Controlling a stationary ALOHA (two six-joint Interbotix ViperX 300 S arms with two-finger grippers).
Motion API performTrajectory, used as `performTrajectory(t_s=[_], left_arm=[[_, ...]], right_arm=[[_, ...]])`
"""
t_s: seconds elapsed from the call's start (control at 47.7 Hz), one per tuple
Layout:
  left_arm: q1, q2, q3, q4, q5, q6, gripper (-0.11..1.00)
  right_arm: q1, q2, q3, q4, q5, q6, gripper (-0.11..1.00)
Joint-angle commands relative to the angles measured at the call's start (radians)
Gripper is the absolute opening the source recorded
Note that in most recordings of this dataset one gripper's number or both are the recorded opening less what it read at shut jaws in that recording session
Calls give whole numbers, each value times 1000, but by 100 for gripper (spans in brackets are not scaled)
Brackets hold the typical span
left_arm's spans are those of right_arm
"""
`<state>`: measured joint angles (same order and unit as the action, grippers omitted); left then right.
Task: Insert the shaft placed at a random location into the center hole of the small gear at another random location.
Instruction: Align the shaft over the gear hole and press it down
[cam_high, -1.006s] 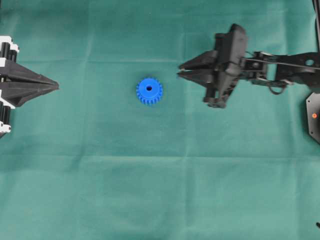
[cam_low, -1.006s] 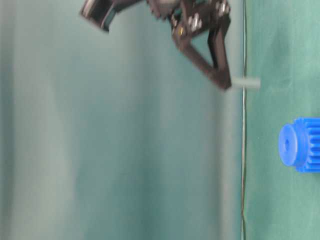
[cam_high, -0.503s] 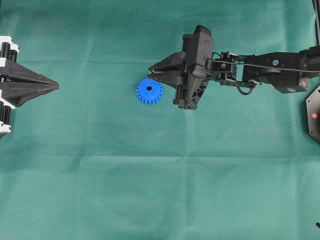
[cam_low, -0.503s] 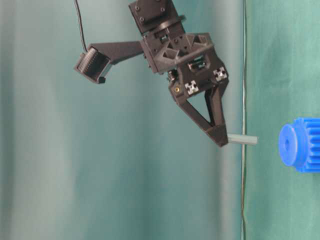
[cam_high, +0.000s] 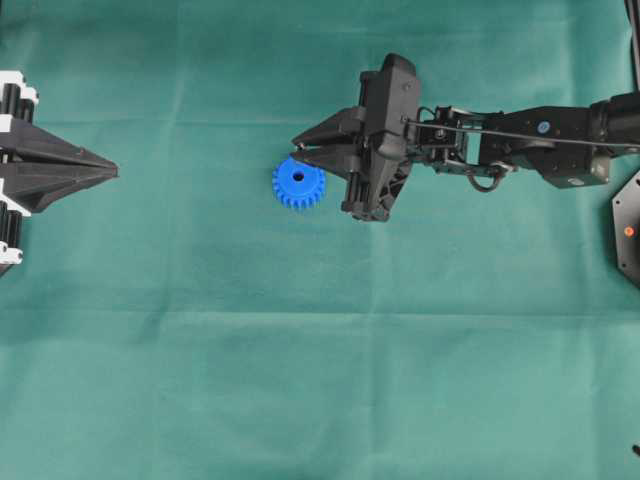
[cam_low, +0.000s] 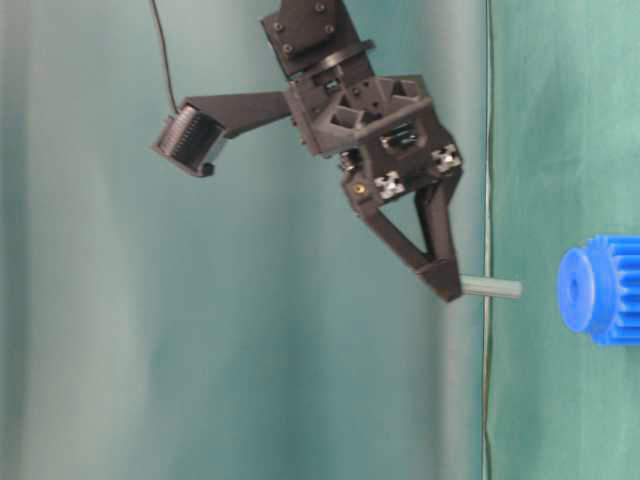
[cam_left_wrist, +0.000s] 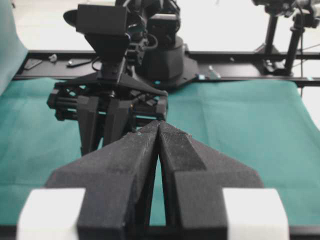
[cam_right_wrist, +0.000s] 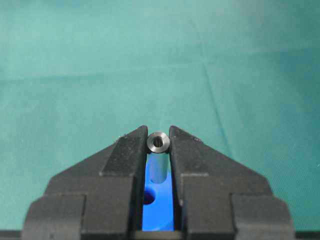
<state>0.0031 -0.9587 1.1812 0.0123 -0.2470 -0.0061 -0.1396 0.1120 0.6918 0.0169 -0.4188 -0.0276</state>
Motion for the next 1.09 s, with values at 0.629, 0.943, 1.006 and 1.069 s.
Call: performTrajectory(t_s=[0.629,0.943,1.006,1.069], left_arm=[[6,8,-23,2,9,-2,0],[6,8,-21,2,12,-2,0],[6,8,-21,2,14,-2,0],[6,8,-23,2,12,-2,0]], right_arm=[[15,58,-41,3,-3,-2,13],[15,74,-43,3,-5,-2,14],[15,81,-43,5,-5,-2,14],[15,91,-44,5,-5,-2,14]])
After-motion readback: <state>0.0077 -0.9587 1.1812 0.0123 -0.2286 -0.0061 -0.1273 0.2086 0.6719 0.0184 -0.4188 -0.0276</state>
